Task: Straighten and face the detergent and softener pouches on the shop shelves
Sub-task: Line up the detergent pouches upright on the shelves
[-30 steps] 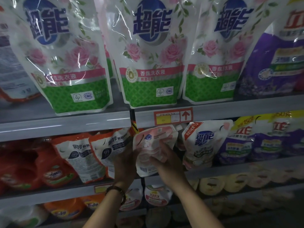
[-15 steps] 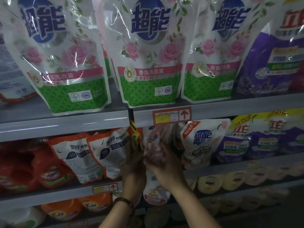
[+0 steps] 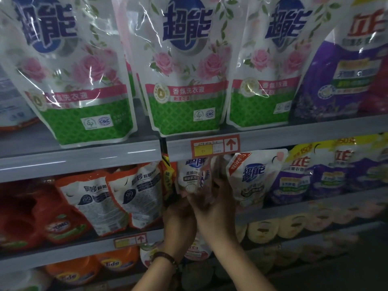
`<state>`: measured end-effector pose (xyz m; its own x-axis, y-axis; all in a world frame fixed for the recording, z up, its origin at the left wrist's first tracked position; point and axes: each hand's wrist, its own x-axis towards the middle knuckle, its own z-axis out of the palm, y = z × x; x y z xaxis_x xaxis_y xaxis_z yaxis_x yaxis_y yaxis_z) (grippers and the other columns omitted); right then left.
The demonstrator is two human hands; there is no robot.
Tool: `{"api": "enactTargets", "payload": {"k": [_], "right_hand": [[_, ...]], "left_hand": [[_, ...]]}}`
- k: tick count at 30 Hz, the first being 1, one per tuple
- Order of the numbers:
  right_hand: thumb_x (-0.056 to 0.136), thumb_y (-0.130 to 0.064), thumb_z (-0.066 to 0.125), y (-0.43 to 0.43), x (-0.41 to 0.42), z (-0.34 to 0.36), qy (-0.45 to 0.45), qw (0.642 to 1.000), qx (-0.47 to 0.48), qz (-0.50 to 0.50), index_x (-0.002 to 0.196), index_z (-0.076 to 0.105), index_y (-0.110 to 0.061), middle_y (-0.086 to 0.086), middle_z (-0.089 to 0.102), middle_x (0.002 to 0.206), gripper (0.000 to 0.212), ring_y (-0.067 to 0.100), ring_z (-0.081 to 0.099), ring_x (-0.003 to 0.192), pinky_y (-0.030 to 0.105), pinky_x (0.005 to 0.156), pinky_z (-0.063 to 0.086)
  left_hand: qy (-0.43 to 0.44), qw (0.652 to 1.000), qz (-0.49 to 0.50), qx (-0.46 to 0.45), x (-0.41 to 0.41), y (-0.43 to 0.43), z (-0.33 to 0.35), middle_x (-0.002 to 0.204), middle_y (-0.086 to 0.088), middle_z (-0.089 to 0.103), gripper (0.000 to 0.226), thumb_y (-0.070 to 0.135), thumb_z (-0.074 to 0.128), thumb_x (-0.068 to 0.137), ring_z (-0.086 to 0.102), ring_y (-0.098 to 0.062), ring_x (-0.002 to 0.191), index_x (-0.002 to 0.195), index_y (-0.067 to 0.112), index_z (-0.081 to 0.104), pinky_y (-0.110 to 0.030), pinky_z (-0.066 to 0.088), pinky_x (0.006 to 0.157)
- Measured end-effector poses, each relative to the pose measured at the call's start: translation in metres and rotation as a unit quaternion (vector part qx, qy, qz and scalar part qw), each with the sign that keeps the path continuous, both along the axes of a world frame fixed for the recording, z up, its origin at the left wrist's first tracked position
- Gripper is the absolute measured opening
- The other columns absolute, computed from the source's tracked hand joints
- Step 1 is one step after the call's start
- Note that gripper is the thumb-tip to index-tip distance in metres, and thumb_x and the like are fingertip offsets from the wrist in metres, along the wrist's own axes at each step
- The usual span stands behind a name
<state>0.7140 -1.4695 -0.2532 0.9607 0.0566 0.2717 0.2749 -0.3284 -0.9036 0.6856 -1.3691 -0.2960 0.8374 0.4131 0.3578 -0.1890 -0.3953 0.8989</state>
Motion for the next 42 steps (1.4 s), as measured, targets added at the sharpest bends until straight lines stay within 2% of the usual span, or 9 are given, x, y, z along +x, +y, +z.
{"api": "enactTargets", "payload": {"k": [3, 6, 13, 17, 24, 30, 34, 39, 42], "right_hand": [[0.087, -0.053, 0.081, 0.003, -0.007, 0.002, 0.004, 1.000, 0.003, 0.000, 0.150, 0.044, -0.037, -0.009, 0.058, 0.141, 0.075, 0.007, 0.059, 0.133, 0.028, 0.105, 0.055], [0.091, -0.050, 0.078, 0.001, -0.007, 0.005, -0.001, 1.000, 0.011, 0.000, 0.147, 0.049, -0.034, -0.012, 0.062, 0.140, 0.066, 0.003, 0.059, 0.131, 0.033, 0.104, 0.056], [0.107, -0.033, 0.058, -0.013, -0.009, 0.015, -0.017, 1.000, 0.010, -0.019, 0.132, 0.053, -0.053, -0.019, 0.069, 0.128, 0.032, -0.002, 0.065, 0.118, 0.026, 0.096, 0.059], [0.109, -0.039, 0.048, -0.021, -0.007, 0.015, -0.006, 1.000, 0.002, -0.027, 0.138, 0.058, -0.041, -0.013, 0.071, 0.126, 0.030, -0.013, 0.062, 0.110, 0.000, 0.083, 0.046], [0.111, -0.028, 0.050, -0.032, 0.002, 0.012, 0.010, 0.999, 0.039, -0.031, 0.135, 0.065, -0.022, -0.022, 0.067, 0.107, 0.029, -0.032, 0.054, 0.095, -0.005, 0.075, 0.043], [0.112, -0.029, 0.049, -0.032, 0.006, 0.013, -0.031, 0.999, 0.005, -0.034, 0.137, 0.066, -0.020, -0.016, 0.071, 0.119, 0.032, -0.013, 0.059, 0.110, -0.004, 0.083, 0.042], [0.112, -0.029, 0.048, -0.036, 0.009, 0.015, -0.047, 0.998, -0.013, -0.026, 0.134, 0.064, -0.026, -0.015, 0.067, 0.126, 0.028, -0.004, 0.060, 0.119, -0.001, 0.089, 0.047], [0.110, -0.036, 0.044, -0.037, 0.013, 0.015, -0.087, 0.995, -0.043, -0.022, 0.141, 0.062, -0.023, -0.003, 0.070, 0.136, 0.038, 0.011, 0.064, 0.128, 0.027, 0.101, 0.059], [0.109, -0.040, 0.042, -0.040, 0.013, 0.020, -0.099, 0.993, -0.052, -0.021, 0.141, 0.062, -0.022, -0.002, 0.072, 0.133, 0.042, 0.011, 0.067, 0.123, 0.015, 0.096, 0.057]], "left_hand": [[0.011, 0.999, 0.009, 0.048, -0.003, -0.005, 0.006, 0.081, 0.026, 0.075, 0.016, 0.031, 0.065, 0.097, 0.071, 0.007, 0.081, 0.091, 0.035, 0.079, -0.019, 0.054, 0.066], [0.001, 0.997, 0.008, 0.075, -0.004, -0.009, 0.006, 0.084, 0.012, 0.079, 0.030, 0.045, 0.059, 0.094, 0.073, 0.000, 0.083, 0.091, 0.025, 0.082, -0.030, 0.058, 0.067], [0.004, 0.997, -0.026, 0.075, -0.004, -0.022, 0.011, 0.072, 0.026, 0.072, 0.022, 0.020, 0.072, 0.091, 0.064, 0.015, 0.073, 0.079, 0.037, 0.078, -0.007, 0.038, 0.061], [0.033, 0.996, -0.043, 0.068, -0.007, -0.026, 0.013, 0.093, 0.024, 0.078, 0.024, 0.014, 0.074, 0.094, 0.069, 0.013, 0.090, 0.105, 0.033, 0.084, -0.007, 0.045, 0.070], [0.072, 0.992, -0.099, 0.023, -0.010, -0.015, 0.018, 0.120, 0.023, 0.075, 0.039, 0.039, 0.063, 0.089, 0.072, 0.001, 0.107, 0.126, 0.040, 0.076, -0.032, 0.063, 0.087], [0.081, 0.996, -0.029, 0.031, -0.008, 0.002, 0.016, 0.111, 0.023, 0.073, 0.027, 0.033, 0.066, 0.096, 0.069, -0.001, 0.107, 0.102, 0.058, 0.072, -0.037, 0.057, 0.094], [0.124, 0.991, -0.039, 0.005, -0.007, 0.012, 0.007, 0.119, 0.016, 0.072, 0.024, 0.054, 0.058, 0.098, 0.069, -0.005, 0.110, 0.113, 0.042, 0.073, -0.040, 0.060, 0.095], [0.121, 0.987, -0.030, -0.097, -0.002, 0.020, 0.011, 0.118, 0.004, 0.069, 0.021, 0.005, 0.067, 0.102, 0.071, -0.001, 0.102, 0.120, 0.016, 0.068, -0.010, 0.055, 0.069], [0.128, 0.988, -0.036, -0.082, 0.002, 0.028, 0.011, 0.122, 0.010, 0.069, 0.028, 0.013, 0.067, 0.104, 0.069, 0.008, 0.100, 0.119, 0.036, 0.063, -0.017, 0.059, 0.076]]}}
